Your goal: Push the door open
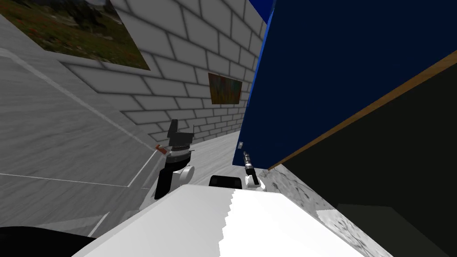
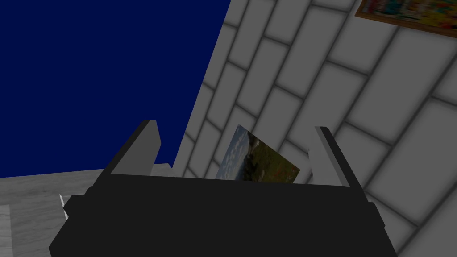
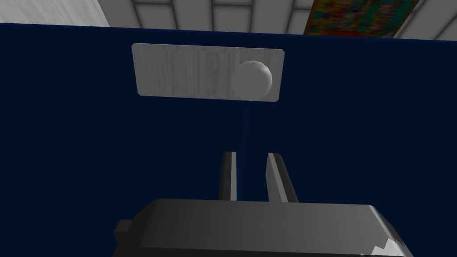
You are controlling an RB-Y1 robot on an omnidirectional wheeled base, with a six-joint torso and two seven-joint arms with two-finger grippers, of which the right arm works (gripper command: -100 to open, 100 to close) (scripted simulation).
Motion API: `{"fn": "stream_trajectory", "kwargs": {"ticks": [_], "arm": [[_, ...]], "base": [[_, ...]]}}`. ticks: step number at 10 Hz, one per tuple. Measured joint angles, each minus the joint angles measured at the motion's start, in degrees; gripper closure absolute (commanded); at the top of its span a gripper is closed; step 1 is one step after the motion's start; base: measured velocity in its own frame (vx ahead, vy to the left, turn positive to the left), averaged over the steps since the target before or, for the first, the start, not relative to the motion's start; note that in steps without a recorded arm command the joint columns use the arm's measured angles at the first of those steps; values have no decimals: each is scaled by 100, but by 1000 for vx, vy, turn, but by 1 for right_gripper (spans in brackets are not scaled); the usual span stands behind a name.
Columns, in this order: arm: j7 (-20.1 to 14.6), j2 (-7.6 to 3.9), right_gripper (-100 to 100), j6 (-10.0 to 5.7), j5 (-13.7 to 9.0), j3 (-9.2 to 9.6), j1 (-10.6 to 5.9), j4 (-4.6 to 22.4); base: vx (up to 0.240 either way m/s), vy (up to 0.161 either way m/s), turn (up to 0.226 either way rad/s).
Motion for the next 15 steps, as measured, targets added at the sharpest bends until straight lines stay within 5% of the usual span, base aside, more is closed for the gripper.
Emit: {"fn": "stream_trajectory", "kwargs": {"ticks": [3,13,14,15], "arm": [[-6,54,-100,13,-19,3,49,-52],[54,65,-100,-180,-60,-112,23,95],[55,70,100,-194,-59,-110,28,94],[55,67,100,-189,-60,-111,23,93]], "base": [[-130,45,-19],[207,9,23],[-23,3,4],[-37,-1,12]]}}
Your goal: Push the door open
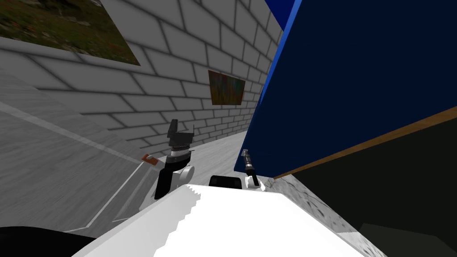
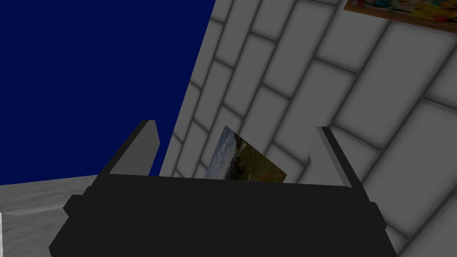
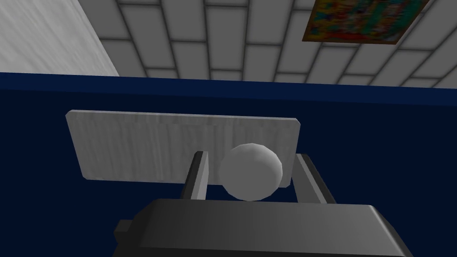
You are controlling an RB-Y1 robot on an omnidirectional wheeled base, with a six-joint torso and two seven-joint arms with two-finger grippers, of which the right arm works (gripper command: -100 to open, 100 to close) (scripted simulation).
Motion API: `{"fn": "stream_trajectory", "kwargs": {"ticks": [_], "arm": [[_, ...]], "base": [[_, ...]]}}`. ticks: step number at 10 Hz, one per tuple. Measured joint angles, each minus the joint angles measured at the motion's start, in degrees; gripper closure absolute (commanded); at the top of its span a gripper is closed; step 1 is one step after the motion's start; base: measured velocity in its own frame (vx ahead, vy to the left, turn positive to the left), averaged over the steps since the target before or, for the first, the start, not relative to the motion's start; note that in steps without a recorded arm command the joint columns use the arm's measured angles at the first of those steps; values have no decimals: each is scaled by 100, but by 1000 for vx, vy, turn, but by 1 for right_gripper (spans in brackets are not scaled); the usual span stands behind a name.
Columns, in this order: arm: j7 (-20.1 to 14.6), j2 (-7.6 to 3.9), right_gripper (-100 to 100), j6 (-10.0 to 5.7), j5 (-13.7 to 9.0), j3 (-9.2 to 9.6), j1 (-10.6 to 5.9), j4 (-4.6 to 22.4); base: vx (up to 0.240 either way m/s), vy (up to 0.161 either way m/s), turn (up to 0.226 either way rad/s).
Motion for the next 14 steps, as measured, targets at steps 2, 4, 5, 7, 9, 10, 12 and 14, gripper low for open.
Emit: {"fn": "stream_trajectory", "kwargs": {"ticks": [2,4,5,7,9,10,12,14], "arm": [[2,-3,100,15,1,-1,-8,1],[4,1,100,23,4,5,7,13],[3,1,100,25,3,6,11,16],[35,7,100,86,-29,-57,92,-14],[81,16,100,122,-96,-193,21,8],[85,-7,100,97,-140,-276,-74,113],[142,9,100,45,-221,-453,-116,158],[197,12,100,196,-303,-617,-62,4]], "base": [[-19,-2,2],[-5,1,-1],[117,40,-44],[197,82,-71],[197,70,-63],[202,98,-126],[190,101,-89],[189,96,-79]]}}
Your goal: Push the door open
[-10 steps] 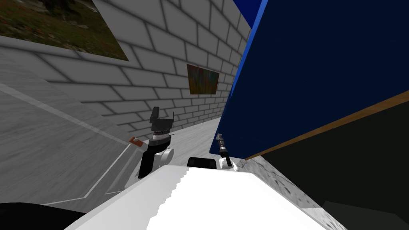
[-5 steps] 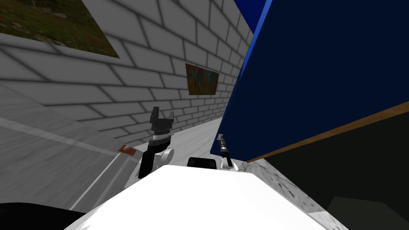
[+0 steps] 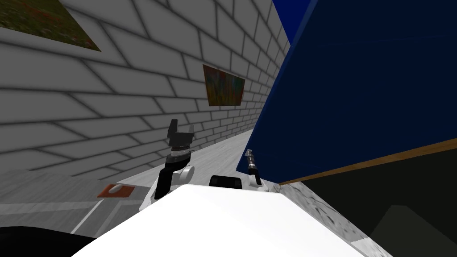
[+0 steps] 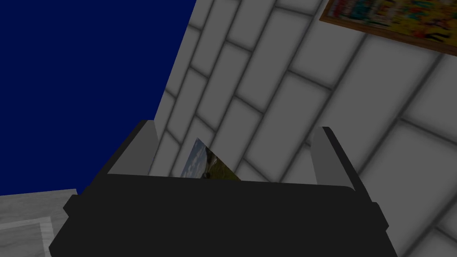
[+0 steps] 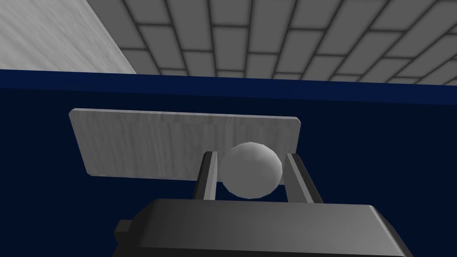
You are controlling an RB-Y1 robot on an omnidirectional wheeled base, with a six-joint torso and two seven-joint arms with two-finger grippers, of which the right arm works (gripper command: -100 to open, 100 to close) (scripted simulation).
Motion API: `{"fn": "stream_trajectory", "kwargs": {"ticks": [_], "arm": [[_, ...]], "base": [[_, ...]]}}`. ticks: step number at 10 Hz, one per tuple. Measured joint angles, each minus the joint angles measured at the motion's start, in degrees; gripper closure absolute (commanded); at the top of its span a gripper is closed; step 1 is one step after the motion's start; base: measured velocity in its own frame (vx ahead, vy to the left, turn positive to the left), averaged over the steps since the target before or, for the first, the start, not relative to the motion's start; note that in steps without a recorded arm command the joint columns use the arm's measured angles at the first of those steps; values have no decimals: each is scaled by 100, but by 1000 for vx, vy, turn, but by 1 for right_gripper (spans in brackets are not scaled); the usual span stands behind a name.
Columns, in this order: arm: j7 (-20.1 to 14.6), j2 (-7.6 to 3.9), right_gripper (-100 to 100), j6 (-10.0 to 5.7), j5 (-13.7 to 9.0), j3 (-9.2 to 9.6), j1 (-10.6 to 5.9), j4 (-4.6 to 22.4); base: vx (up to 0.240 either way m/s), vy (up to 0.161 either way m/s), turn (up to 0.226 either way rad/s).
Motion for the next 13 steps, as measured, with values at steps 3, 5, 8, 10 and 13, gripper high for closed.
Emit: {"fn": "stream_trajectory", "kwargs": {"ticks": [3,5,8,10,13], "arm": [[55,17,100,3,-99,-212,-34,50],[81,23,100,10,-124,-259,-18,45],[149,3,100,36,-209,-424,-13,47],[157,-39,100,32,-268,-528,23,10],[221,-43,100,-104,-382,-760,-85,232]], "base": [[138,62,-53],[198,45,-50],[192,44,-51],[234,38,-66],[240,63,-77]]}}
